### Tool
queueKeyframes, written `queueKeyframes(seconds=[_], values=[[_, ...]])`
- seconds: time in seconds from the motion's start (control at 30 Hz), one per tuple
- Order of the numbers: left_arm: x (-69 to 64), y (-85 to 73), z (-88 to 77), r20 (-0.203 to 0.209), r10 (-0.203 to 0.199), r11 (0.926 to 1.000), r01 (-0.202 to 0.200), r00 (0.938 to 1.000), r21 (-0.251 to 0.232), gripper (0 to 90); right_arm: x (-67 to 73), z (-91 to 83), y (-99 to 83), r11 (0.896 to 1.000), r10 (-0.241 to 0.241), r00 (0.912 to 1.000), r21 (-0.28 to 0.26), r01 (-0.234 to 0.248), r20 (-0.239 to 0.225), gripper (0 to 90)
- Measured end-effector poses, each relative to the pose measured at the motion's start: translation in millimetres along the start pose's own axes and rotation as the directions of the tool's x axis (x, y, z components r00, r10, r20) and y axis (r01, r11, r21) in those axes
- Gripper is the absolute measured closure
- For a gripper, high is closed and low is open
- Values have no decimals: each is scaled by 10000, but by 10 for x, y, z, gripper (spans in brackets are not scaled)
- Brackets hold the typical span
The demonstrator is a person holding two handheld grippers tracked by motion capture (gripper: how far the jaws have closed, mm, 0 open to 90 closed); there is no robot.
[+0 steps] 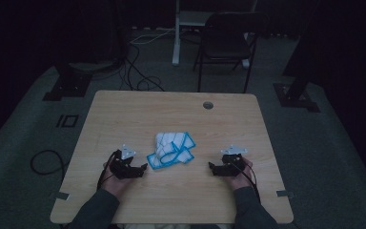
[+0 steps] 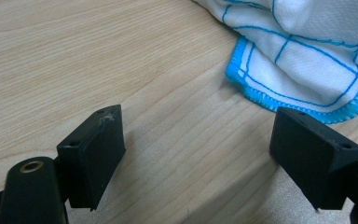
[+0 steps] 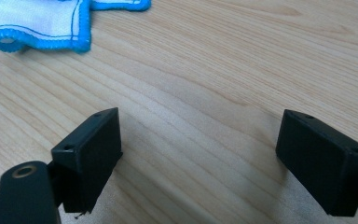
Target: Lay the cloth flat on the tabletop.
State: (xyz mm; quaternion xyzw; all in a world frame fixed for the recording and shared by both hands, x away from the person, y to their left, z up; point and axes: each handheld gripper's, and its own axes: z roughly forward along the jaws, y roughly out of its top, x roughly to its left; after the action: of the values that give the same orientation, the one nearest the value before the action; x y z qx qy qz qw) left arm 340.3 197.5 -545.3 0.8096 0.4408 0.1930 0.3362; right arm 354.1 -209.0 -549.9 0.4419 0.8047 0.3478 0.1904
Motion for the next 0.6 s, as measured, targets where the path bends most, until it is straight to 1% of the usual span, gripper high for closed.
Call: queueKeyframes(seconds=[0.2, 0.27, 0.3, 0.37, 0.6], values=[[0, 0, 0, 4, -8, 10000, 8, 10000, -5, 183, 4, -2, -1, 10000, 2, 10000, -11, -2, 3, 150], [-2, 3, -2, 0, -5, 10000, 5, 10000, 22, 185, 6, -6, -2, 10000, 16, 10000, -69, -16, 13, 195], [-9, 10, -12, 65, 51, 10000, -52, 10000, 76, 211, 10, -10, -1, 9998, 105, 9999, -149, -104, 76, 238], [-19, 16, -17, 88, 79, 9999, -80, 9999, 91, 242, 22, -11, -1, 9997, 108, 9999, -203, -106, 77, 255], [-21, 14, -19, 96, 80, 9999, -81, 9999, 85, 253, 43, -8, 6, 9996, 237, 9995, -159, -234, 219, 255]])
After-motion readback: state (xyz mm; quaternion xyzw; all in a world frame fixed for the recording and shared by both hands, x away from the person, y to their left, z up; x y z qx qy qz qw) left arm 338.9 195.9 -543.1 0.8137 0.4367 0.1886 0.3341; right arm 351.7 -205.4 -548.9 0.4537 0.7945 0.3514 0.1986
